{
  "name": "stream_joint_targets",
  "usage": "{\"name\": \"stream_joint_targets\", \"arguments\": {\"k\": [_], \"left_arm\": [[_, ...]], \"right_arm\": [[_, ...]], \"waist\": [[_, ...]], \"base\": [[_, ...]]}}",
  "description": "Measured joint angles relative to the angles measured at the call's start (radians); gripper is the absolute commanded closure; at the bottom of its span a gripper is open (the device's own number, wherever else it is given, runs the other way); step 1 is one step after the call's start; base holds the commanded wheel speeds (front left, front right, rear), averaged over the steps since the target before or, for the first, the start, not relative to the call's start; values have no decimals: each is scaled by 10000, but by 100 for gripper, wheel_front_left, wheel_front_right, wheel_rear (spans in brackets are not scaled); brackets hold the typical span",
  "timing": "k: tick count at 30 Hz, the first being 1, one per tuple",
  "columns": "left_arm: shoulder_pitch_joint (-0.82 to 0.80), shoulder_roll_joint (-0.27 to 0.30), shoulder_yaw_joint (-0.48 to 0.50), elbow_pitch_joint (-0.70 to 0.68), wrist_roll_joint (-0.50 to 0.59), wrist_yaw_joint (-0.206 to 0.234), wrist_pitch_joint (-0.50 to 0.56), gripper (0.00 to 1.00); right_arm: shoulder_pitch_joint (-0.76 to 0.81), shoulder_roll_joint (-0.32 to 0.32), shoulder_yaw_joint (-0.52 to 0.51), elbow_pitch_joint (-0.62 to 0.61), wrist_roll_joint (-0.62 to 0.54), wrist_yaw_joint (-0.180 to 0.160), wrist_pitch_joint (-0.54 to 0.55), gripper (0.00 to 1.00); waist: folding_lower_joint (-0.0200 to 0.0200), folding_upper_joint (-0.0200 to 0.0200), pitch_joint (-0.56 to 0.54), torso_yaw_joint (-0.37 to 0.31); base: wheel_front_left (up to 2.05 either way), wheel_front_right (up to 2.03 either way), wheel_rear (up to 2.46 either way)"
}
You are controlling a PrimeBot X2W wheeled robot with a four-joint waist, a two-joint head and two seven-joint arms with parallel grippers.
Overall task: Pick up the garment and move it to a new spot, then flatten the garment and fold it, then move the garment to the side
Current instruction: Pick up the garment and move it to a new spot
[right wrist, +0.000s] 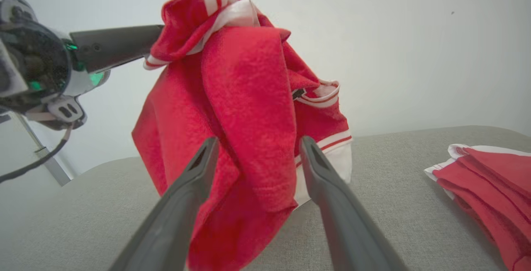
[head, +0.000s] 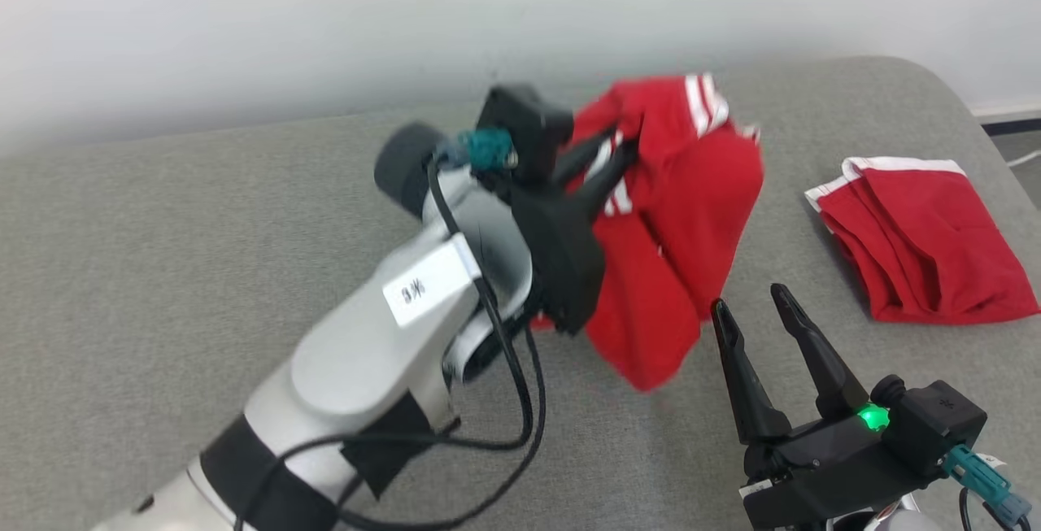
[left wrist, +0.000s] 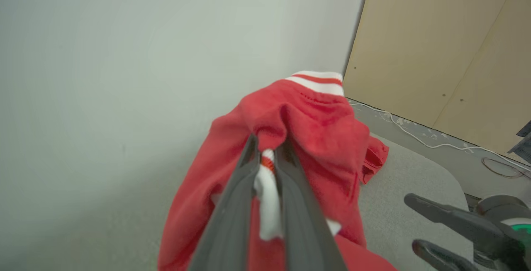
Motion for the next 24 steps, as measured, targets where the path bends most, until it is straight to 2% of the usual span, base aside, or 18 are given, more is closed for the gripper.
{"name": "stream_joint_targets", "arguments": {"k": [12,13,14,15,21,24], "left_arm": [[1814,15,-491,1039,-594,286,-435,100],[1887,17,-541,1152,-598,305,-433,80],[1954,17,-573,1223,-614,303,-454,46],[2021,12,-589,1277,-654,305,-506,0],[2311,35,-690,1638,-823,357,-253,0],[2372,253,-688,1712,-888,451,-125,0]], "right_arm": [[-42,6,88,127,-17,0,-12,0],[-42,8,96,130,-29,0,-6,0],[-41,8,96,130,-31,0,-4,0],[-41,6,100,127,-31,0,15,0],[-26,6,113,134,-67,0,73,0],[-11,8,128,144,-75,0,88,0]], "waist": [[1,0,-8,37],[1,0,-31,67],[1,0,-53,99],[1,0,-73,130],[1,1,-204,273],[1,0,-304,299]], "base": [[0,0,0],[0,0,0],[0,0,0],[0,0,0],[0,0,0],[0,0,0]]}}
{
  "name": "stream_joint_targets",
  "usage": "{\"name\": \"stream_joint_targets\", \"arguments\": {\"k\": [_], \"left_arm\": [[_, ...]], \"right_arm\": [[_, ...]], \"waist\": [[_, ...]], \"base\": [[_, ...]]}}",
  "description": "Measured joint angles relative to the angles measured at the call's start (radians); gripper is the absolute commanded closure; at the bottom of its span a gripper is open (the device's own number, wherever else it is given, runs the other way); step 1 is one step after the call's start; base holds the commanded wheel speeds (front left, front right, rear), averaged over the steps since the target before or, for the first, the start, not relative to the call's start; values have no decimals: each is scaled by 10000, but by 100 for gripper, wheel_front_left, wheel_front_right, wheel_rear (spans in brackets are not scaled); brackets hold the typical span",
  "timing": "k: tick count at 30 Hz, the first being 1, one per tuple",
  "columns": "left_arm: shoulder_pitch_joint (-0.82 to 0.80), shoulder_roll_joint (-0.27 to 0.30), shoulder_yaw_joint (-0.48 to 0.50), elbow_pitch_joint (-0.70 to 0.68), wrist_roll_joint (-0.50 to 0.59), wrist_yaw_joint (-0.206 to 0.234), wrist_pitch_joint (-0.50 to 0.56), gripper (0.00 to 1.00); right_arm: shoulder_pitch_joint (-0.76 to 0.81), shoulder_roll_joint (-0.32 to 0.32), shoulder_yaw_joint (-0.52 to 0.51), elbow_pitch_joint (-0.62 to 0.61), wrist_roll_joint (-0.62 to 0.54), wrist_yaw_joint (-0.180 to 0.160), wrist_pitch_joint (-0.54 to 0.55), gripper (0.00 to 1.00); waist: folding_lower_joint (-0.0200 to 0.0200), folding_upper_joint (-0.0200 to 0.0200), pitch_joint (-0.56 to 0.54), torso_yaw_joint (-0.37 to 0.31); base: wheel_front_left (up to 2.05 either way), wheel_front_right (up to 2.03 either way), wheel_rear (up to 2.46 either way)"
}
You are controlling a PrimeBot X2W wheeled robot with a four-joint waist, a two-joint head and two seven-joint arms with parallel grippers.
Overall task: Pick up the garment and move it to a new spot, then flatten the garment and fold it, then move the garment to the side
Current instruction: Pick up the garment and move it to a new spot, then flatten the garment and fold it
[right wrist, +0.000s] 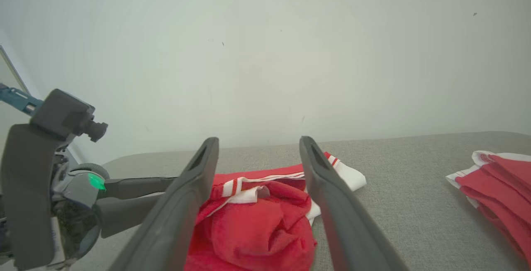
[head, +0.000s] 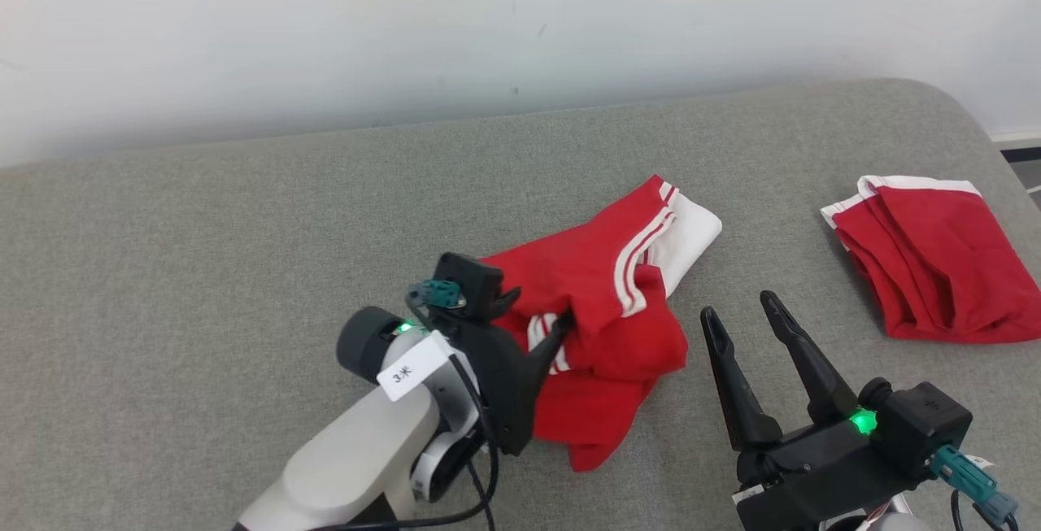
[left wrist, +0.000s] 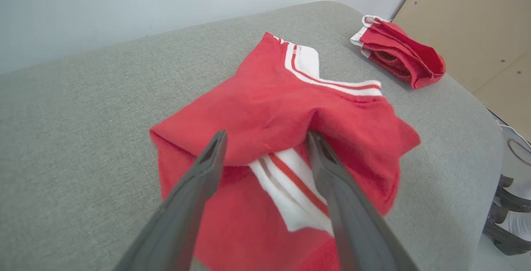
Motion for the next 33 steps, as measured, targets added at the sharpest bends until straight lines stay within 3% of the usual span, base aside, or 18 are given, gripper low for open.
{"name": "stream_joint_targets", "arguments": {"k": [9,16,23,33], "left_arm": [[-280,261,155,-616,-142,109,431,0],[-1048,658,399,-1507,-132,892,1720,0],[-1247,662,-173,-2853,-180,1233,3593,0],[-1158,631,-974,-3657,-107,1396,4637,0]], "right_arm": [[106,0,-33,6,0,0,23,0],[137,0,-96,-13,0,0,21,0],[160,0,-81,15,4,0,6,0],[73,2,46,178,161,0,-151,0]], "waist": [[0,1,-121,67],[0,1,-129,136],[0,1,-128,124],[0,1,-12,-298]], "base": [[0,0,0],[0,0,0],[0,0,0],[0,0,0]]}}
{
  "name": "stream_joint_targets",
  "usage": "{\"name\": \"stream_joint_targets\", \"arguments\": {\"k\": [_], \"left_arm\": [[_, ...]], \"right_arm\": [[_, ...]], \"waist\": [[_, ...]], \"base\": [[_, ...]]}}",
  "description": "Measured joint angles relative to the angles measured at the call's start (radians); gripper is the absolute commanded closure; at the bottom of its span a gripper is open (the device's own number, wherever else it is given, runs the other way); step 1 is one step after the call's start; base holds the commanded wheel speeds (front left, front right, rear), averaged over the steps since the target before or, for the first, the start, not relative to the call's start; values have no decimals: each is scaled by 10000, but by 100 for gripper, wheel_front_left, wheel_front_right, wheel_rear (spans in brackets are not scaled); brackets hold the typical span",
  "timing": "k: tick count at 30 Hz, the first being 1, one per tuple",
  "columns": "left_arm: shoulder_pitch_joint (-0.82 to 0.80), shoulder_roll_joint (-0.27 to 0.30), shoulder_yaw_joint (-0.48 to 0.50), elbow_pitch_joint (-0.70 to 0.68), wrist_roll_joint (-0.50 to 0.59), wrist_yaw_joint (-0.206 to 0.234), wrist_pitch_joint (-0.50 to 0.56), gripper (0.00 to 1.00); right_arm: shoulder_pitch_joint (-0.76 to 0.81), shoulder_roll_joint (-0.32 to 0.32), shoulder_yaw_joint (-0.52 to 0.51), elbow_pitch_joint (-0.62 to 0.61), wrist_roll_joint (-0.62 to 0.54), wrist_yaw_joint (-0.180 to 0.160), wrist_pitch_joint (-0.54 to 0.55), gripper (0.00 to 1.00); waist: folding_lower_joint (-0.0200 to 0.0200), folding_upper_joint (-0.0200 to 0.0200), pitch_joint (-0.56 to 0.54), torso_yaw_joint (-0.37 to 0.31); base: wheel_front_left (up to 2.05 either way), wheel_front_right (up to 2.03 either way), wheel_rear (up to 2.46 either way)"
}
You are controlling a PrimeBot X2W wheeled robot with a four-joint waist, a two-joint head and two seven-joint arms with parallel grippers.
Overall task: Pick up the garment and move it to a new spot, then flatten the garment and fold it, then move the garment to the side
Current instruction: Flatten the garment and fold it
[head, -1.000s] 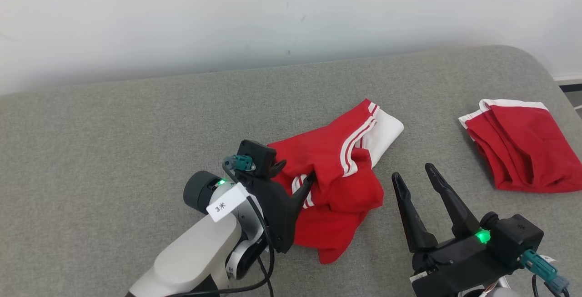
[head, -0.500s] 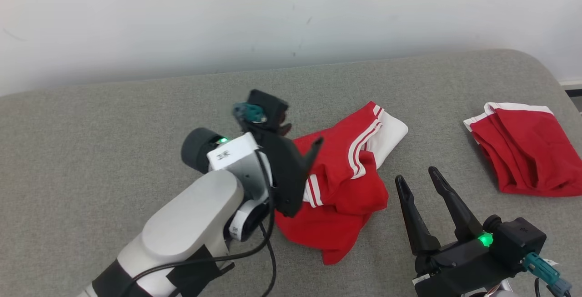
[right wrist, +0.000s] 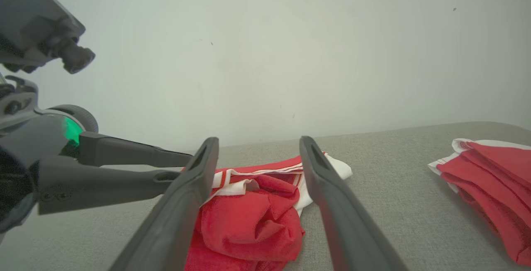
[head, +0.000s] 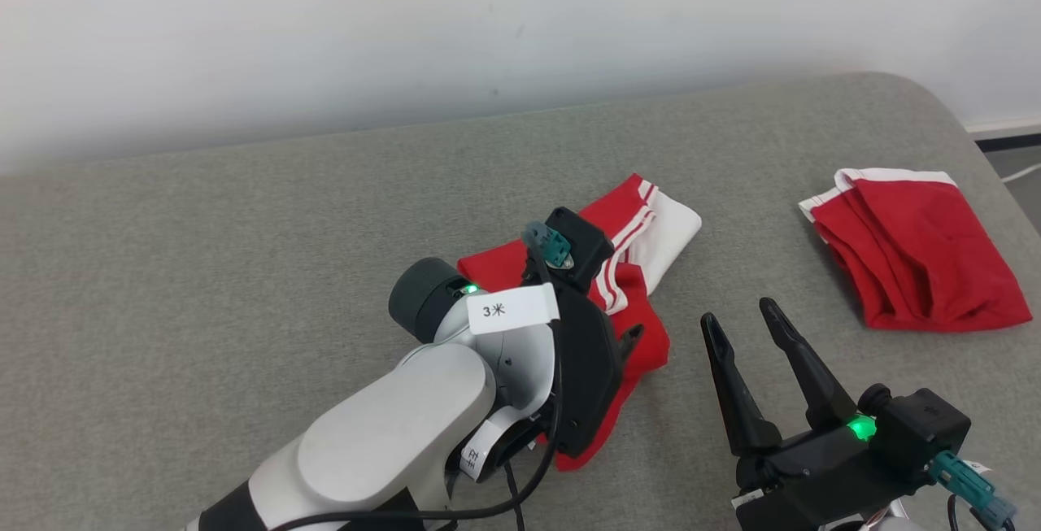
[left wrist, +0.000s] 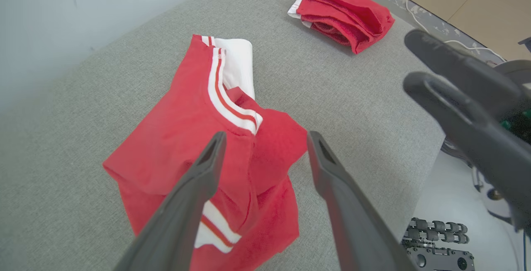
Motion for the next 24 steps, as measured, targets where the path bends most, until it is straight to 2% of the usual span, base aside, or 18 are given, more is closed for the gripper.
{"name": "stream_joint_targets", "arguments": {"k": [11,15,17,18,20,21,22,24], "left_arm": [[0,148,-77,665,330,433,-13,0],[2,151,-15,842,236,428,-15,0],[4,138,40,913,199,424,-115,32],[3,123,81,940,113,399,-165,55],[3,84,150,978,35,351,-295,71],[-4,63,174,993,13,345,-316,91],[-6,52,190,1016,-10,334,-343,100],[-19,42,232,1066,-27,268,-412,100]], "right_arm": [[-106,-2,17,119,38,0,-140,0],[-110,-2,36,125,38,0,-157,0],[-117,-2,33,132,38,0,-192,0],[-127,-2,35,144,38,0,-192,0],[-158,-2,36,167,38,0,-194,0],[-171,-2,40,173,38,0,-194,0],[-178,-2,48,182,40,0,-196,0],[-197,-2,67,207,40,0,-194,0]], "waist": [[0,0,266,-496],[0,0,349,-559],[0,0,389,-566],[0,0,403,-565],[0,0,425,-558],[0,0,431,-552],[0,0,436,-547],[0,0,436,-544]], "base": [[0,0,0],[0,0,0],[0,0,0],[0,0,0],[0,0,0],[0,0,0],[0,0,0],[0,0,0]]}}
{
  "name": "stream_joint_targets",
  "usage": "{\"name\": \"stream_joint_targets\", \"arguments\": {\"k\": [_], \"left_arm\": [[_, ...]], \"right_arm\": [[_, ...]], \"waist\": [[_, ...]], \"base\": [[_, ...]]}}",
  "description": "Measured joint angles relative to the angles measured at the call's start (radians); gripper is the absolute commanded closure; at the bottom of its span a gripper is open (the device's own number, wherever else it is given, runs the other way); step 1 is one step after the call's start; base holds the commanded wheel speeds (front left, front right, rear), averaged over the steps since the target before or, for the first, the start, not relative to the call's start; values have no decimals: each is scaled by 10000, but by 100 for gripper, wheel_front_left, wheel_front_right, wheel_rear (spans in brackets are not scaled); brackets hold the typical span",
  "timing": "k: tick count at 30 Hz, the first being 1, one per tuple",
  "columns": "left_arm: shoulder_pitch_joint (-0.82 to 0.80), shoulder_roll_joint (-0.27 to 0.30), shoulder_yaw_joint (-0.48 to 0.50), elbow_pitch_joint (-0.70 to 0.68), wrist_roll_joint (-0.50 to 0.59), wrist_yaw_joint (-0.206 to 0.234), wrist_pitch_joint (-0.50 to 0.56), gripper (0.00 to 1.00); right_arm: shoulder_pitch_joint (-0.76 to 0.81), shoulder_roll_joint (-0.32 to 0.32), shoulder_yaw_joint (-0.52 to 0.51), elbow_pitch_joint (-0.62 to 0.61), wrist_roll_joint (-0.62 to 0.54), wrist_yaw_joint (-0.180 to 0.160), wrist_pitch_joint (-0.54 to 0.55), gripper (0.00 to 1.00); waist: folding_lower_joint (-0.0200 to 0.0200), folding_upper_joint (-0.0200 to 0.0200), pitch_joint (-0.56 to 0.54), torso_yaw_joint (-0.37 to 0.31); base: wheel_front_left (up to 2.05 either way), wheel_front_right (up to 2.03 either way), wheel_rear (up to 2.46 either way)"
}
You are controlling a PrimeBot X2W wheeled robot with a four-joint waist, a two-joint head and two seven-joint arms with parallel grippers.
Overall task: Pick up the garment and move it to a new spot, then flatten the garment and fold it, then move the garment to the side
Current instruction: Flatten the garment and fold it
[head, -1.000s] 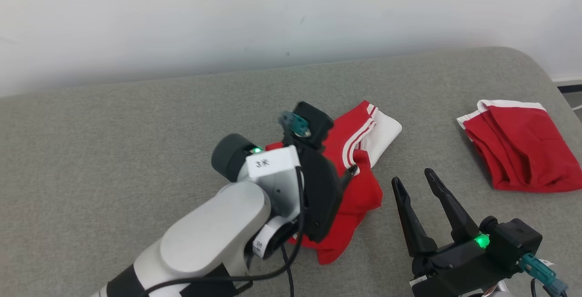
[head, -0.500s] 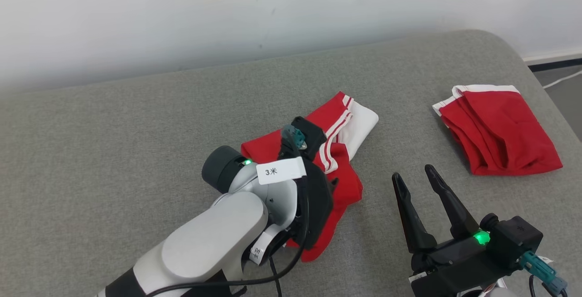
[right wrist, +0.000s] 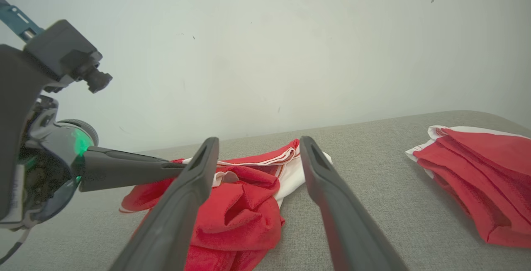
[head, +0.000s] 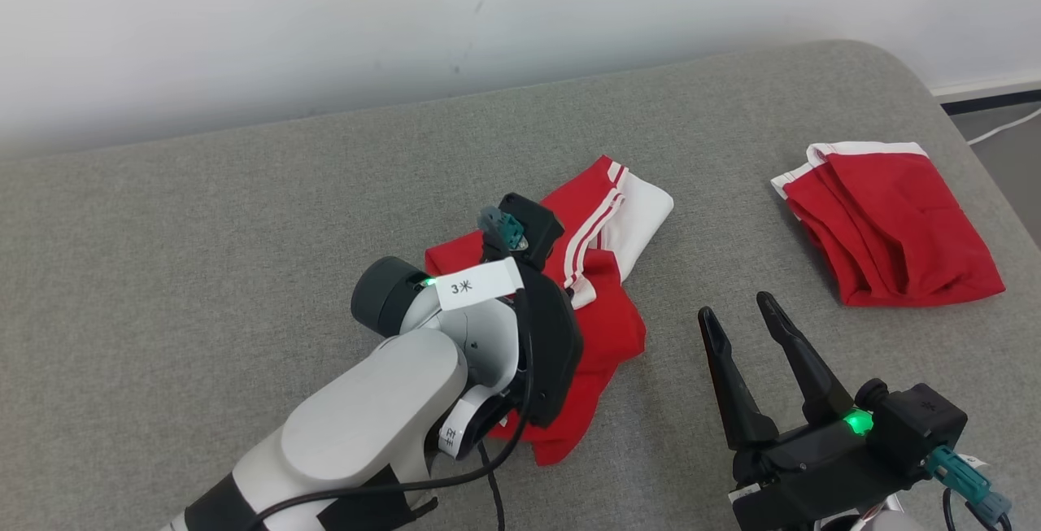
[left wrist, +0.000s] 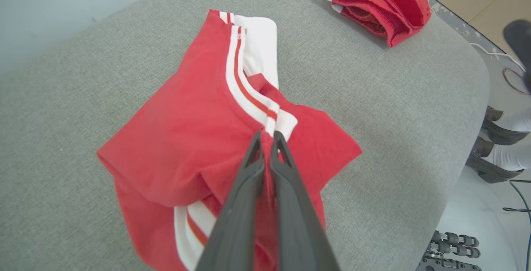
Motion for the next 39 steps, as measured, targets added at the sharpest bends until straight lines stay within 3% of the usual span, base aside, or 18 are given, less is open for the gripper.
{"name": "stream_joint_targets", "arguments": {"k": [11,19,28,31,39], "left_arm": [[-492,-353,683,-102,-155,-249,-1471,100],[-1415,-640,1321,-105,165,-255,-3390,100],[-2593,-851,1390,-15,144,-399,-4257,100],[-2979,-884,1521,-90,-73,-249,-4650,100],[-3254,-899,2222,295,-901,702,-5837,100]], "right_arm": [[-54,0,67,73,0,0,13,0],[-77,0,130,128,15,0,17,0],[-75,0,305,247,56,0,13,0],[-68,0,357,284,56,0,17,0],[-18,0,399,276,50,0,58,0]], "waist": [[0,0,-85,-27],[0,0,-191,-98],[0,0,-369,-256],[0,0,-430,-318],[0,0,-537,-335]], "base": [[0,0,0],[0,0,0],[0,0,0],[0,0,0],[0,0,0]]}}
